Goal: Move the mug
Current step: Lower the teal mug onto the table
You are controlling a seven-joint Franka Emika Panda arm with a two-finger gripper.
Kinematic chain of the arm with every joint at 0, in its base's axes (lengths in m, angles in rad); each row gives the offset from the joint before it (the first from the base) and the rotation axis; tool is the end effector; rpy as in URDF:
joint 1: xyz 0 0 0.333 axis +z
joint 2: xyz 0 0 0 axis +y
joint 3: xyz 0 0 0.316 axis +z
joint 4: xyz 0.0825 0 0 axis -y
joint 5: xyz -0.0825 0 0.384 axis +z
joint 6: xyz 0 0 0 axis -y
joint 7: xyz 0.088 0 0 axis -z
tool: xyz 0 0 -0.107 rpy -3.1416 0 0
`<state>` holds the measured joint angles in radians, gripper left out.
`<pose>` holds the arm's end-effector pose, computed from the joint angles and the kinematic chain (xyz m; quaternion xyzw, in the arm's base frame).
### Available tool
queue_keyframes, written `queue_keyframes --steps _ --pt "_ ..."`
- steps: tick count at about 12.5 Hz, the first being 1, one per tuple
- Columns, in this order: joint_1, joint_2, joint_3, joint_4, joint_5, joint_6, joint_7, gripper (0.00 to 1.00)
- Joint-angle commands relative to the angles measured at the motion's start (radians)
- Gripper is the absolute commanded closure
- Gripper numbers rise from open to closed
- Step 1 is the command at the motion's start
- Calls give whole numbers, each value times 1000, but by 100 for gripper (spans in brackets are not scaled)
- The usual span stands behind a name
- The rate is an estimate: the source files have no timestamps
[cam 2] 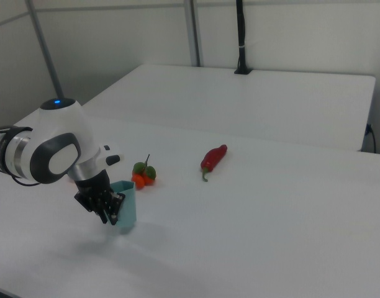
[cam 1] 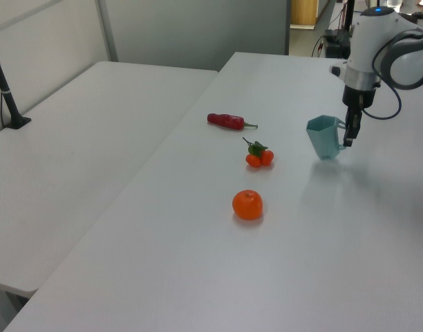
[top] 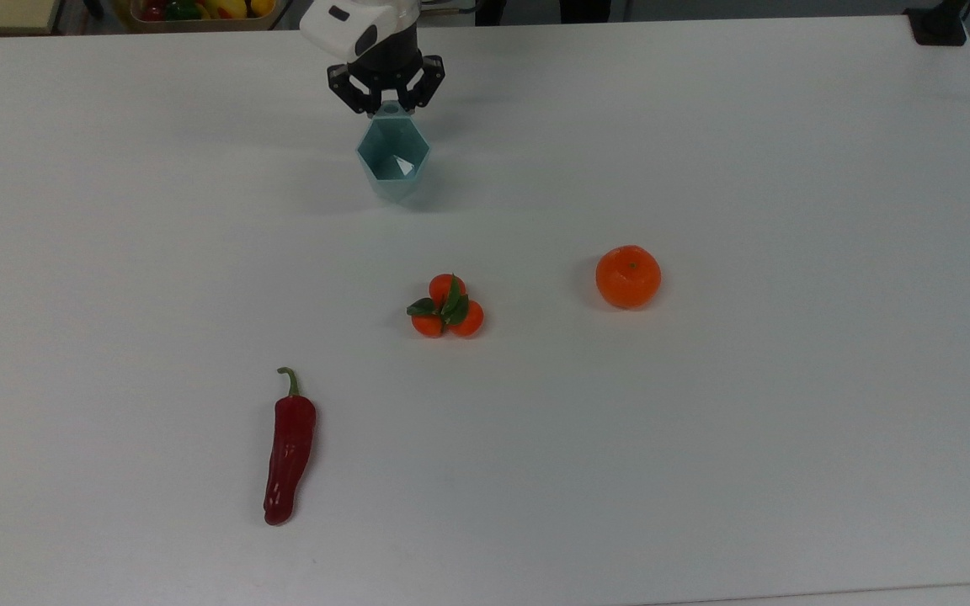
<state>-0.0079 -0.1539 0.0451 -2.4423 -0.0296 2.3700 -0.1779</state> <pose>0.4728 0.0172 0.3680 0.9922 0.1172 0.0396 0.0170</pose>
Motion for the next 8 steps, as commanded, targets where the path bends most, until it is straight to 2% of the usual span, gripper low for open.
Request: queue_keyframes --steps 1,3,4,5,6,8 --pt "2 1 -2 -43 13 60 -22 93" --pt "3 17 -2 -47 13 60 -15 88" --pt "3 22 -2 -46 13 55 -11 75" --pt "5 22 -2 -46 13 49 -11 72" --pt "5 22 -2 -44 13 46 -8 60" --pt "5 22 -2 -43 13 45 -8 45"
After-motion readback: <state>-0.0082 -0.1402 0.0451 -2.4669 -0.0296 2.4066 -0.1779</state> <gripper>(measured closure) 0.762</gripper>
